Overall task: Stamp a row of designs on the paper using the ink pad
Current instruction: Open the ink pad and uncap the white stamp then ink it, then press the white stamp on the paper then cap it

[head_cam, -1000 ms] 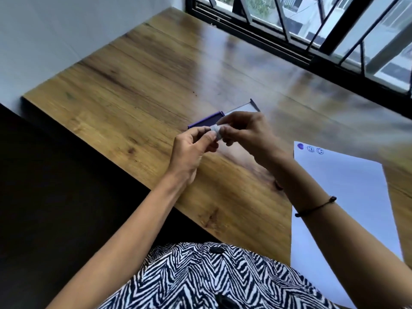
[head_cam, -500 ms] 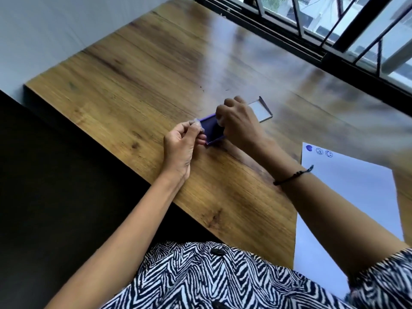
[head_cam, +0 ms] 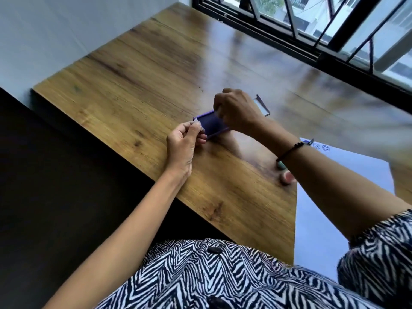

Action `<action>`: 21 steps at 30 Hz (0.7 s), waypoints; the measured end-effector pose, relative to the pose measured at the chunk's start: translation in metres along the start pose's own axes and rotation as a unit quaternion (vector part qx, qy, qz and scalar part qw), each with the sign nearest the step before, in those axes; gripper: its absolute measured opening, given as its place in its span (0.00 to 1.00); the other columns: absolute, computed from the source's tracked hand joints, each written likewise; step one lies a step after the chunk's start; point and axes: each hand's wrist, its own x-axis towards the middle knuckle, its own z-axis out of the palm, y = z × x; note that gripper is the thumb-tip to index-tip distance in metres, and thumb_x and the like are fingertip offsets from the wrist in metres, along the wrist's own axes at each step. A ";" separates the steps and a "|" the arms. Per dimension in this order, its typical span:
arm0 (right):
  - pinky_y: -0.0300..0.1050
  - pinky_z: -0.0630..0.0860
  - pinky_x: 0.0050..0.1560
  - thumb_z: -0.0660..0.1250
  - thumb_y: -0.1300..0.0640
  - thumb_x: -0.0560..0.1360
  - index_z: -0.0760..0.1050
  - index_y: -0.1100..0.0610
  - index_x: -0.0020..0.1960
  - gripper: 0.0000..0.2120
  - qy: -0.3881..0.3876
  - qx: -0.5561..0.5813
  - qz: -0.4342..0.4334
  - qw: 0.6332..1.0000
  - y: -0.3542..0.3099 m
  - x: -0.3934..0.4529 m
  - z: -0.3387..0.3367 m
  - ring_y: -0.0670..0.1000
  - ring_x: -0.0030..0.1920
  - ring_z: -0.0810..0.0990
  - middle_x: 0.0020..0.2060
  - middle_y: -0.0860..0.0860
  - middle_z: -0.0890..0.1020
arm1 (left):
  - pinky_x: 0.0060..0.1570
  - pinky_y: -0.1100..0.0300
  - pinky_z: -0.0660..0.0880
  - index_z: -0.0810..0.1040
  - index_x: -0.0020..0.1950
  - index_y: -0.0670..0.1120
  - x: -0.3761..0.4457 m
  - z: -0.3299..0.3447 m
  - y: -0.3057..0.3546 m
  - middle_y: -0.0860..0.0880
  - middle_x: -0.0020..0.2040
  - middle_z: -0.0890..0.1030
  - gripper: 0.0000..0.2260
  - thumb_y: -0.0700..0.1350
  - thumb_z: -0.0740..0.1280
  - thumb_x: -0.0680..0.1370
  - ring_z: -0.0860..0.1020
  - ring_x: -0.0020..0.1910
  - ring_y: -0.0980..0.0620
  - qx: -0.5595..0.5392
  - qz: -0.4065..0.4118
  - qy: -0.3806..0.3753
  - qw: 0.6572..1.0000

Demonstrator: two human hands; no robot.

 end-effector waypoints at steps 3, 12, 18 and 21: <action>0.45 0.65 0.35 0.62 0.67 0.70 0.77 0.63 0.45 0.06 0.013 -0.006 -0.008 1.000 -0.011 -0.008 0.012 0.62 0.41 0.78 0.46 0.62 0.79 | 0.28 0.69 0.73 0.76 0.36 0.44 -0.001 -0.001 -0.002 0.54 0.27 0.78 0.09 0.38 0.62 0.76 0.75 0.26 0.58 -0.004 0.003 0.004 1.000; 0.46 0.69 0.39 0.63 0.68 0.69 0.80 0.63 0.44 0.08 0.037 0.138 0.057 0.988 -0.009 -0.019 -0.004 0.61 0.44 0.79 0.45 0.62 0.82 | 0.29 0.68 0.73 0.76 0.36 0.46 -0.005 0.001 -0.001 0.55 0.27 0.79 0.08 0.39 0.63 0.75 0.75 0.28 0.57 0.037 0.021 -0.010 0.999; 0.39 0.72 0.30 0.70 0.64 0.70 0.79 0.57 0.43 0.04 0.296 0.426 0.273 0.810 0.062 -0.111 -0.038 0.44 0.31 0.76 0.31 0.50 0.80 | 0.35 0.64 0.75 0.76 0.43 0.46 -0.017 0.042 -0.004 0.50 0.34 0.78 0.01 0.43 0.65 0.73 0.77 0.32 0.54 0.095 0.057 -0.129 0.985; 0.36 0.70 0.30 0.69 0.65 0.72 0.78 0.56 0.41 0.05 0.391 0.485 0.355 0.697 0.097 -0.173 -0.038 0.45 0.29 0.74 0.32 0.51 0.79 | 0.39 0.63 0.76 0.75 0.43 0.50 -0.035 0.085 -0.006 0.48 0.37 0.80 0.04 0.49 0.65 0.70 0.79 0.36 0.53 0.168 0.072 -0.240 0.953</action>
